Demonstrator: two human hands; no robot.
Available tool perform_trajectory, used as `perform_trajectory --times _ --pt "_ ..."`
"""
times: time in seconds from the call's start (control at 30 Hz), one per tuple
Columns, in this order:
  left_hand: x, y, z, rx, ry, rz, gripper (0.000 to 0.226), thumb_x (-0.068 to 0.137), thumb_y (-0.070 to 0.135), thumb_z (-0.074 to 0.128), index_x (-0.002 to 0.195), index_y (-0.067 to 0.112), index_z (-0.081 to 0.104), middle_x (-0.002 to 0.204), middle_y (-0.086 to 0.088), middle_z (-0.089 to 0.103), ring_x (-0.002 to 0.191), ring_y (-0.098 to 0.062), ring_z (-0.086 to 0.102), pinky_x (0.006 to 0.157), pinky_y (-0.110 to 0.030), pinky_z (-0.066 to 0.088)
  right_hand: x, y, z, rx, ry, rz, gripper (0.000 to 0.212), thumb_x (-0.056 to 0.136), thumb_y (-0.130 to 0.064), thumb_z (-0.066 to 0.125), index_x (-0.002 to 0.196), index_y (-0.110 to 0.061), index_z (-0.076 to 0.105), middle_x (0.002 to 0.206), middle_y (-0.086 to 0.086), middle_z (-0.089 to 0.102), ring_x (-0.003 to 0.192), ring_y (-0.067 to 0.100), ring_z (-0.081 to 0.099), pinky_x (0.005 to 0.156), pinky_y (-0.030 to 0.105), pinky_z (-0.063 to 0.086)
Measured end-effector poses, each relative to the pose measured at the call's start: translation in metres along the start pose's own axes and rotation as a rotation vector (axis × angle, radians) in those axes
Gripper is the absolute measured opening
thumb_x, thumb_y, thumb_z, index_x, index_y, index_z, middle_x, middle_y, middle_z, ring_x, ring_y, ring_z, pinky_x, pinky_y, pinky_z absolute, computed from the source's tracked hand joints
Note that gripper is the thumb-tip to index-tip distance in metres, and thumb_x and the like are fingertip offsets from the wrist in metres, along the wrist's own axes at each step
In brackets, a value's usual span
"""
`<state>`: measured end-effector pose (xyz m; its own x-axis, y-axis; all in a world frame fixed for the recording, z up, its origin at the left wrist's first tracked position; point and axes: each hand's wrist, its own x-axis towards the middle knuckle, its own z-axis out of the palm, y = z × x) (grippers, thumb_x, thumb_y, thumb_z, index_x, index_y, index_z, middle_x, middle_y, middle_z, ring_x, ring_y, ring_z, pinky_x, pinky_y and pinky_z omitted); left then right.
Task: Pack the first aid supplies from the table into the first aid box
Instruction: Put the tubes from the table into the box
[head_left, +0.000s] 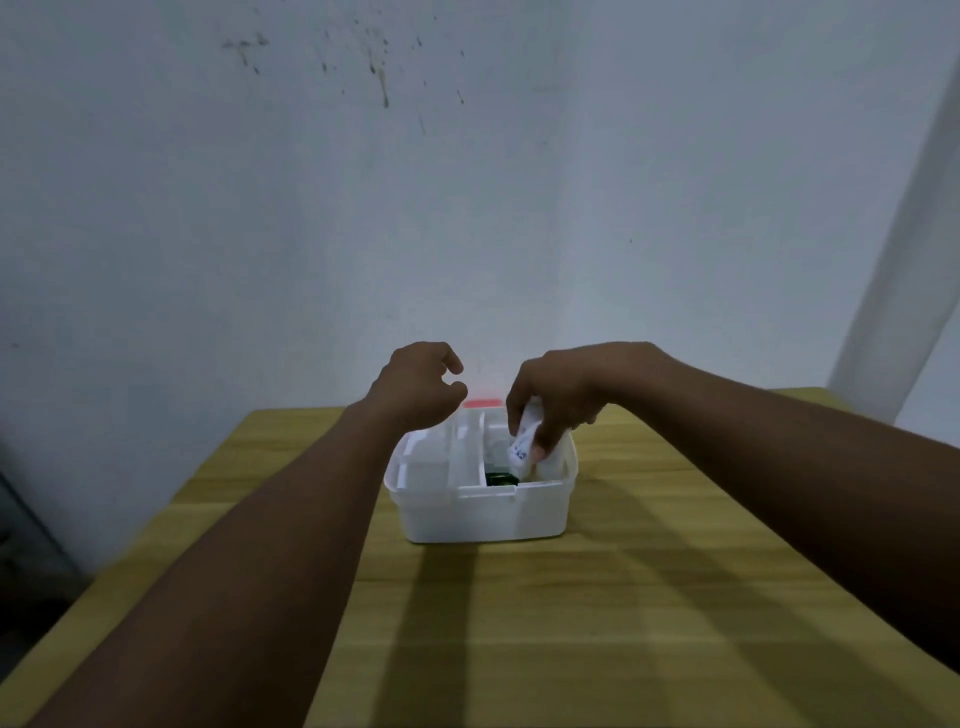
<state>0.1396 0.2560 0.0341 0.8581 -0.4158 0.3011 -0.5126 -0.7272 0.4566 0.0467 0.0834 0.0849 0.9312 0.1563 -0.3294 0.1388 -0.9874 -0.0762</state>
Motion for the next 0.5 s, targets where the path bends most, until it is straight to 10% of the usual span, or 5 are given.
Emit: perform_trajectory --times 0.37,0.5 --pt "-0.005 -0.008 0.005 -0.019 -0.029 -0.011 0.032 0.084 0.022 0.064 0.115 0.021 0.065 0.124 -0.004 0.063 0.114 -0.021 0.057 0.098 -0.038 0.049 0.018 -0.035 0.023 -0.363 -0.153 -0.014 0.040 0.095 -0.024 0.063 0.135 -0.024 0.062 0.138 0.003 0.058 0.124 0.023 0.055 0.098 0.030 0.046" --pt "-0.005 -0.011 0.005 -0.021 -0.030 -0.019 0.032 0.083 0.021 0.062 0.115 0.021 0.065 0.124 -0.004 0.063 0.114 -0.021 0.057 0.097 -0.038 0.049 0.014 -0.033 0.020 -0.369 -0.142 -0.020 0.045 0.094 -0.020 0.063 0.138 -0.026 0.057 0.139 0.000 0.056 0.115 0.019 0.055 0.080 0.018 0.043"
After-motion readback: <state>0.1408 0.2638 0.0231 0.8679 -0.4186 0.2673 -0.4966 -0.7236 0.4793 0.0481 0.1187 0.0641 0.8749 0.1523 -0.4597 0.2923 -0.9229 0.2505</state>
